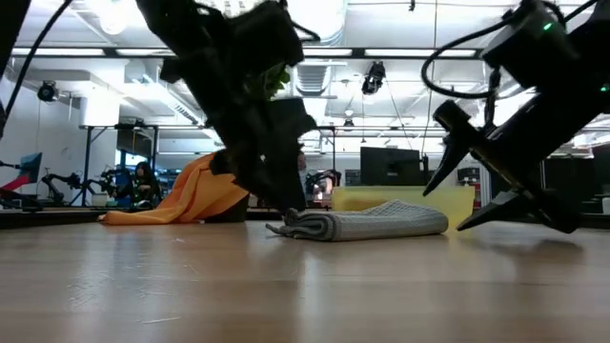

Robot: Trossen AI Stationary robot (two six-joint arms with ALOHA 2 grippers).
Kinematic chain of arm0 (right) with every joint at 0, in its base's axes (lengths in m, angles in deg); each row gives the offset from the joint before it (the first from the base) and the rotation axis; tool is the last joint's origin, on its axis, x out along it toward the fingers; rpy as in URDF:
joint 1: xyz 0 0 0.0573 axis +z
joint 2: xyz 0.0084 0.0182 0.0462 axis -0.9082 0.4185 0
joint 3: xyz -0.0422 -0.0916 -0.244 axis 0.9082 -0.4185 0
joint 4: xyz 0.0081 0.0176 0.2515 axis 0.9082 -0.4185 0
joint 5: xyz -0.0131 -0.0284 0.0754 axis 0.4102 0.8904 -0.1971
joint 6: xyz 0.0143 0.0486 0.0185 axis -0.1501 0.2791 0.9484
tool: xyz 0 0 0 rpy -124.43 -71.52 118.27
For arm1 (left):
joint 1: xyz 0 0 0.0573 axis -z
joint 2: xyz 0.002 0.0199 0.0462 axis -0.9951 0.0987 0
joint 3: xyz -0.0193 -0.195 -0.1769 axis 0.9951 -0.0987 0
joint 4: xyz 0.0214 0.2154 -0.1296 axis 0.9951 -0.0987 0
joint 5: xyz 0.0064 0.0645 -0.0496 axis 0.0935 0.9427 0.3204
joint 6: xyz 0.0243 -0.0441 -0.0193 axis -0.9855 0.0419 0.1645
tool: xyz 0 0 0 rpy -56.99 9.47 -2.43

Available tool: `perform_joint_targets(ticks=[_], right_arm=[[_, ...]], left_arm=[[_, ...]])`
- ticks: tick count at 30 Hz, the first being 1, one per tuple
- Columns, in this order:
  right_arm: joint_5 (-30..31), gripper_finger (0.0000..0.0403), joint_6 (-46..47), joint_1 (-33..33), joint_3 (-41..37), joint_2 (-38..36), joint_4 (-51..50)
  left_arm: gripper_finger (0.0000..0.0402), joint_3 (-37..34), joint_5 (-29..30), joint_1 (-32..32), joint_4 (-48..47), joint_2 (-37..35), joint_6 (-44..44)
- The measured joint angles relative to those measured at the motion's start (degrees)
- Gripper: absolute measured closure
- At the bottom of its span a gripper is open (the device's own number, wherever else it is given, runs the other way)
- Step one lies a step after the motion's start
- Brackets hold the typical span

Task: Fold microfiber towels
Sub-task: Put the folded gray microfiber towel into the yellow bin

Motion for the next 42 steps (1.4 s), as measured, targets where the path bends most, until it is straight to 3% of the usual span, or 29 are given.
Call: perform_joint_targets(ticks=[5, 13, 24, 35, 42], right_arm=[[-4.0, 0.0147, -1.2, -3.3, 0.0, 0.3, 0.0], [-5.3, 0.0147, -3.2, -5.5, 1.3, 1.4, -0.2], [-7.9, 0.0147, -4.4, -7.9, 5.8, 8.4, 0.6], [-9.7, 0.0149, -11.4, -7.8, 5.3, 4.1, -1.0], [-9.5, 0.0196, -12.4, -7.8, 4.6, 4.1, -1.0]], left_arm=[[0.0266, -0.1, -0.2, -0.4, -1.4, 1.9, 0.0], [0.0312, 0.2, -1.0, -0.4, -0.8, 3.7, -1.1], [0.0316, 0.5, -1.4, -0.4, -0.9, 3.9, -2.8], [0.0316, 0.4, -2.1, -0.4, -0.9, 3.9, -2.9], [0.0316, 0.4, -2.2, -0.4, -0.8, 4.0, -2.8]])
